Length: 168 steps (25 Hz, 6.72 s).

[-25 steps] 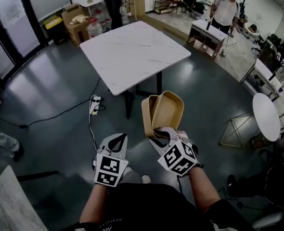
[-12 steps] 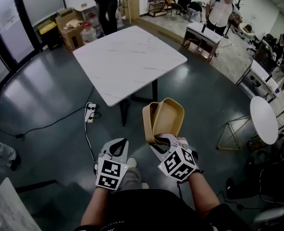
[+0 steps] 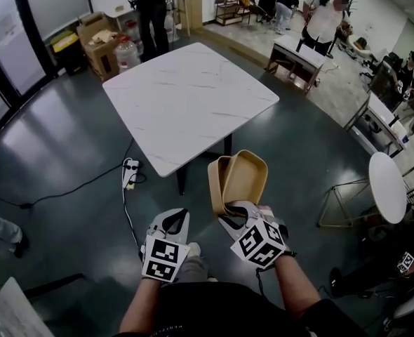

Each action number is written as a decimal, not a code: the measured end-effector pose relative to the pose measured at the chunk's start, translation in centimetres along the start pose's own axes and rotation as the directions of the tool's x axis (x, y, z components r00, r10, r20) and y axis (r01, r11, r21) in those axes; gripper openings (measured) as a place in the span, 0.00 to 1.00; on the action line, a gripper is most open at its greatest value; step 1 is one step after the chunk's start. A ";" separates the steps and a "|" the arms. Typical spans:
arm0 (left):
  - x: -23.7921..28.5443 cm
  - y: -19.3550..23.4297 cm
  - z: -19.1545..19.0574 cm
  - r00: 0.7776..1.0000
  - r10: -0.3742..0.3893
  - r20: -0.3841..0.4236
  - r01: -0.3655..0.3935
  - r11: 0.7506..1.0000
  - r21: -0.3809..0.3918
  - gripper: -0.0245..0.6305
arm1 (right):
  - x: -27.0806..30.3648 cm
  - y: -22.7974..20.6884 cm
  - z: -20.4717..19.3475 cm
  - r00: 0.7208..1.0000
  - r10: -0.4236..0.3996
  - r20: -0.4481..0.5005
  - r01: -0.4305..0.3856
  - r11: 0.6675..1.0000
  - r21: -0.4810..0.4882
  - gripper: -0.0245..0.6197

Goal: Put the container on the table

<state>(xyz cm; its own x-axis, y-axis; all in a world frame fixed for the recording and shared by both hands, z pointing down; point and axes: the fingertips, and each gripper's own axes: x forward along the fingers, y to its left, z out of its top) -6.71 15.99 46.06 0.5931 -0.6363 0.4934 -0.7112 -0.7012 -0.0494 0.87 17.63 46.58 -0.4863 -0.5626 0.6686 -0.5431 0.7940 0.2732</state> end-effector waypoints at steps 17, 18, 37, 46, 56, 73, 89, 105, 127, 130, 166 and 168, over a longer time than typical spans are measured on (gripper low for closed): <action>6.0 11.6 1.9 1.000 -0.021 0.003 0.021 0.999 -0.027 0.03 | 9.1 -8.4 5.2 0.999 -0.005 -0.043 0.005 1.000 -0.019 0.20; 6.2 12.2 1.8 1.000 -0.022 0.002 0.022 0.999 -0.026 0.03 | 9.5 -8.7 5.5 0.999 -0.007 -0.043 0.007 1.000 -0.017 0.20; 12.1 17.6 6.2 0.999 -0.029 0.039 0.031 0.998 -0.049 0.03 | 14.4 -15.7 7.4 0.999 -0.001 -0.047 0.000 1.000 -0.019 0.20; 19.3 19.6 9.7 1.000 -0.001 0.022 0.003 0.997 -0.077 0.03 | 17.2 -23.2 6.6 0.999 0.045 -0.028 -0.046 0.997 -0.054 0.20; 27.4 21.4 13.4 1.000 -0.004 0.004 0.004 0.997 -0.081 0.03 | 19.8 -31.4 4.0 0.996 0.077 -0.041 -0.078 0.996 -0.039 0.20; 34.9 24.8 16.2 0.999 0.031 -0.021 -0.033 0.994 -0.107 0.03 | 23.5 -39.6 2.3 0.991 0.123 -0.059 -0.126 0.990 -0.067 0.20; 34.7 30.9 14.8 0.982 0.180 -0.063 -0.189 0.964 -0.185 0.03 | 29.7 -40.0 5.9 0.963 0.265 -0.040 -0.268 0.940 -0.210 0.20; 32.5 34.0 12.7 0.943 0.308 -0.126 -0.330 0.916 -0.227 0.03 | 34.5 -39.8 8.8 0.930 0.364 -0.042 -0.358 0.878 -0.318 0.20; 36.7 38.4 13.5 0.935 0.340 -0.105 -0.356 0.885 -0.301 0.05 | 40.5 -44.0 9.9 0.951 0.290 -0.108 -0.305 0.817 -0.490 0.22; 37.2 38.6 13.2 0.938 0.329 -0.110 -0.347 0.885 -0.312 0.07 | 40.8 -43.7 9.8 0.949 0.284 -0.133 -0.311 0.796 -0.520 0.22; 34.5 36.8 13.8 0.939 0.343 -0.042 -0.338 0.890 -0.307 0.03 | 35.6 -42.2 13.4 0.975 0.177 0.135 -0.135 0.951 -0.277 0.03; 33.9 36.4 13.8 0.942 0.333 -0.035 -0.327 0.894 -0.306 0.03 | 35.0 -41.7 13.5 0.976 0.166 0.142 -0.125 0.957 -0.263 0.03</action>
<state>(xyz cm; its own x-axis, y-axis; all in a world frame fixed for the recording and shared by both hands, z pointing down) -7.28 -35.54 49.01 0.3093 -0.8216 0.4788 -0.9453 -0.3206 0.0605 -2.74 -38.25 49.25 -0.6622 -0.4497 0.5993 -0.2786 0.8903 0.3602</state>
